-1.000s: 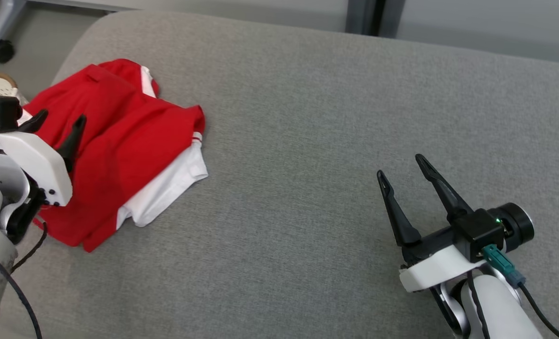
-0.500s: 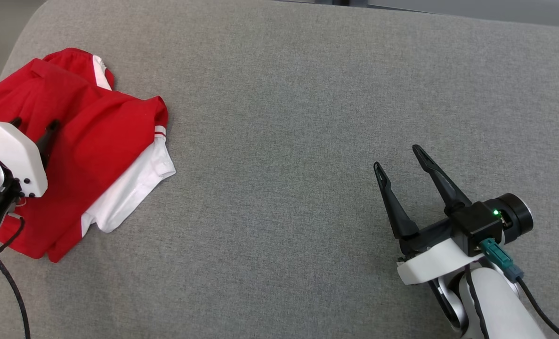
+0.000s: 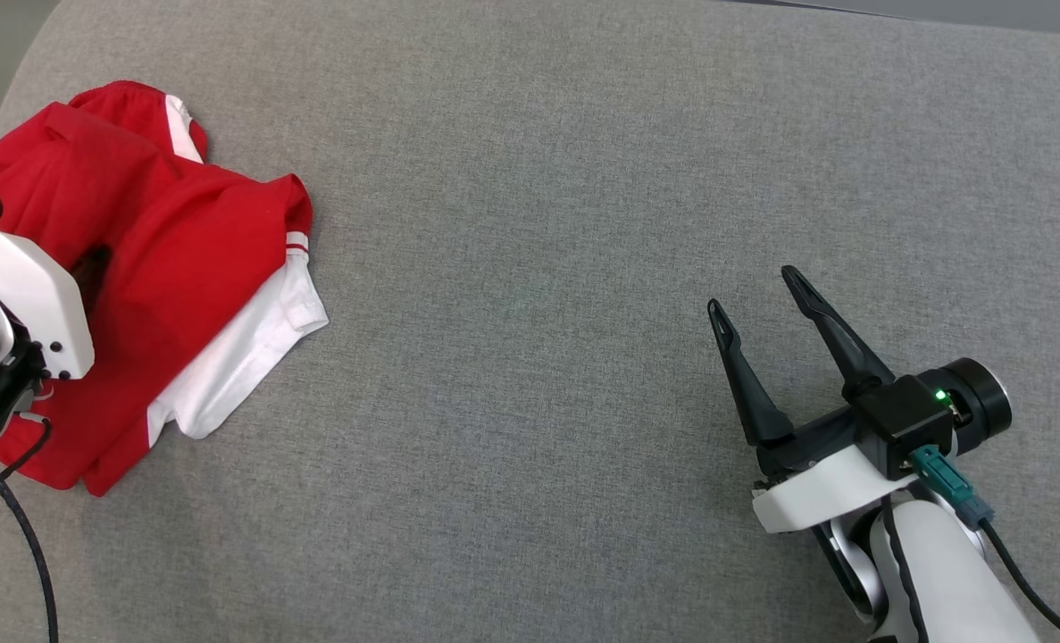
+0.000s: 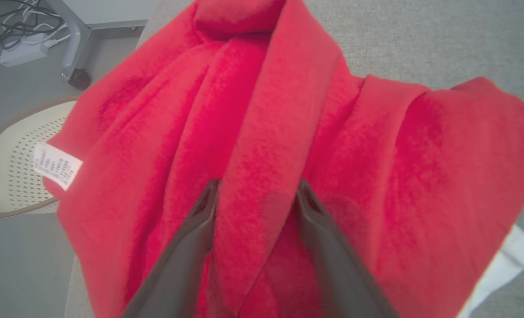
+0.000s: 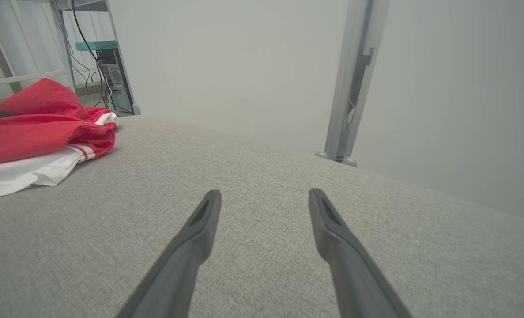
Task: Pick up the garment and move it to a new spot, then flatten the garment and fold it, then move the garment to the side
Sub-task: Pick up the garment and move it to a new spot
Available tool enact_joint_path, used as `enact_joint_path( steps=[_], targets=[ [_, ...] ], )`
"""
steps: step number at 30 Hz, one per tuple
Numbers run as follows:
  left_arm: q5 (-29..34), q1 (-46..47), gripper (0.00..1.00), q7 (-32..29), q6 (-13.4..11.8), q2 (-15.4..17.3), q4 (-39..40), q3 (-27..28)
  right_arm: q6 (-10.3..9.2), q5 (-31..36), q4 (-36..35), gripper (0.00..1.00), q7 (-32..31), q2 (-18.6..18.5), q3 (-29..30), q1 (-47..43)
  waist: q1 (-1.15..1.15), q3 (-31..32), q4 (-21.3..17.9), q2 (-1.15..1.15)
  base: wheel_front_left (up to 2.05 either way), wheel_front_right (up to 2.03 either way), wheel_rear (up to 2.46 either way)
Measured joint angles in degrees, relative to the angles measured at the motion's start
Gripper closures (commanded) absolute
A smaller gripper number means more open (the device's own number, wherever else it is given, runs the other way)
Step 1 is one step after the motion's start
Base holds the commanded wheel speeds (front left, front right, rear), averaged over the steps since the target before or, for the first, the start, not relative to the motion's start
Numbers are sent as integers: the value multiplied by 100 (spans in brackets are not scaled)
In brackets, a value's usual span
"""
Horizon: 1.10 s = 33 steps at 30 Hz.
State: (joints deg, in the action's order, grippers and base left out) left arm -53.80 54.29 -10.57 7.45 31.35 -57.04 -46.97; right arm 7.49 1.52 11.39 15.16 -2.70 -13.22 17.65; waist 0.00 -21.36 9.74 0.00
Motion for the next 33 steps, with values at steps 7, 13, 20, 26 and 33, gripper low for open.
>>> enact_joint_path(
  steps=[7, 13, 20, 26, 33],
  targets=[
    [-245, 25, 100, 167, 0, -18, -103, -163, 1, -8, 40, 0, 0, 0, 4, -5, 0, 95, 20, 0, 0, 0, 0],
    [-393, 36, 100, 731, 0, -143, -297, -187, 1, -94, 85, 0, 0, 0, -2, -86, 0, 371, 72, 0, 0, 0, 0],
    [-760, 10, 100, 1411, 0, -297, -230, -26, 1, -274, 155, 0, 0, 0, 27, -294, 0, 794, 148, 0, 0, 0, 0],
    [-1053, -165, 100, 2027, 0, -322, 141, 71, 0, -411, 181, 0, 0, -1, 73, -550, 0, 1248, 228, 0, 0, 0, 0],
    [-1140, -281, 100, 2481, -1, -267, 832, 186, 0, -515, 169, 0, 0, 0, 148, -736, 0, 1743, 269, 0, 0, 0, 0]
  ],
)
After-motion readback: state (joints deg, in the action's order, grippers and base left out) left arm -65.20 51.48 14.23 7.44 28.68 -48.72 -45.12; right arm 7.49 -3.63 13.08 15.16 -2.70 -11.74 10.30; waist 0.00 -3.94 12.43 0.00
